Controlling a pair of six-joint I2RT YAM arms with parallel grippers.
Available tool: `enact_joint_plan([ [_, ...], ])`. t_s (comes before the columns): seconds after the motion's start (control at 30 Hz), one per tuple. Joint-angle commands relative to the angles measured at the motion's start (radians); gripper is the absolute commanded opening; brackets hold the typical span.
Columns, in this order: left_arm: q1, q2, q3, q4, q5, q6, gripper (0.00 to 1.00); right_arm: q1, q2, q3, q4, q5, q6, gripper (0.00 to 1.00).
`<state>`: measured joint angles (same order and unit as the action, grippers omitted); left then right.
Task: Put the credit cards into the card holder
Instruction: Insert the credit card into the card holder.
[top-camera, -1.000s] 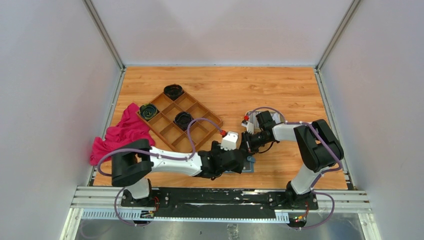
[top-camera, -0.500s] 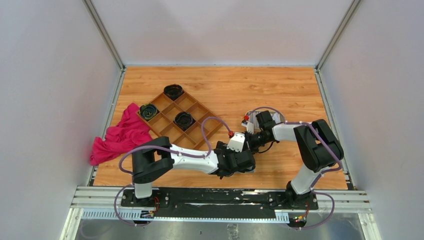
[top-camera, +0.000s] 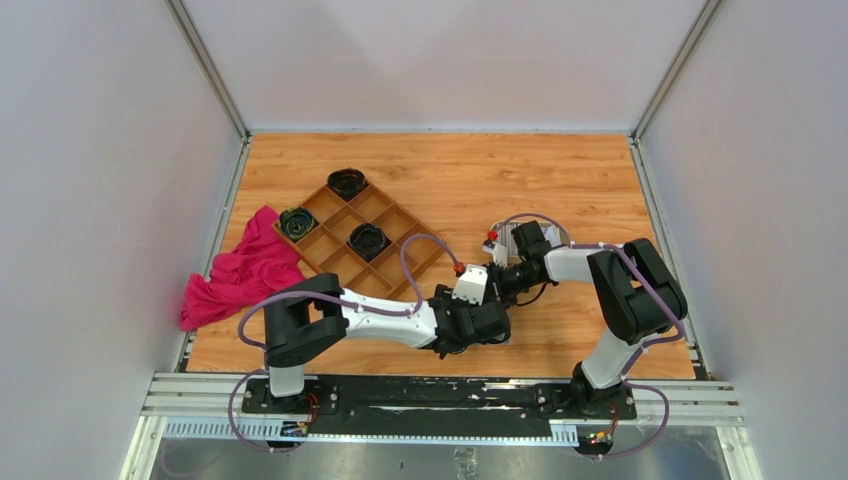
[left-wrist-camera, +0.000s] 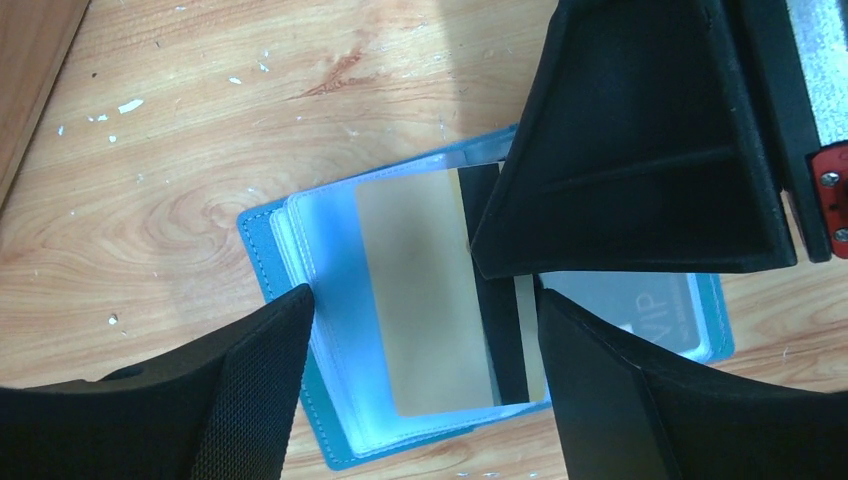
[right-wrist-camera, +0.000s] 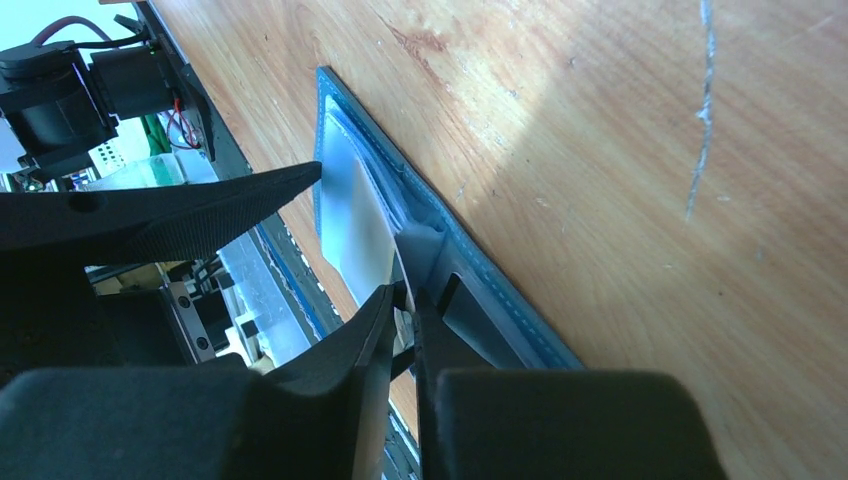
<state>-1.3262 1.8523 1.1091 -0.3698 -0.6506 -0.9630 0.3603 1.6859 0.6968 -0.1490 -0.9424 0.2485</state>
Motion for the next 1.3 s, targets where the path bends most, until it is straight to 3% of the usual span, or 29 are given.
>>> enact_joint_plan([
  [0.0,-0.007,0.022,-0.017,-0.061,-0.037,-0.037,0.78,0.015,0.014,0.016,-0.026,0.025,-0.009,0.17],
  [0.53,-0.005,0.005,-0.043,-0.075,-0.03,-0.066,0.74,-0.012,-0.044,0.053,-0.074,0.018,-0.06,0.37],
  [0.87,-0.001,-0.05,-0.068,-0.025,-0.002,-0.045,0.77,-0.025,-0.129,0.064,-0.103,0.032,-0.133,0.39],
  [1.27,0.005,-0.14,-0.175,0.162,0.115,0.088,0.83,-0.052,-0.208,0.105,-0.21,-0.033,-0.385,0.4],
])
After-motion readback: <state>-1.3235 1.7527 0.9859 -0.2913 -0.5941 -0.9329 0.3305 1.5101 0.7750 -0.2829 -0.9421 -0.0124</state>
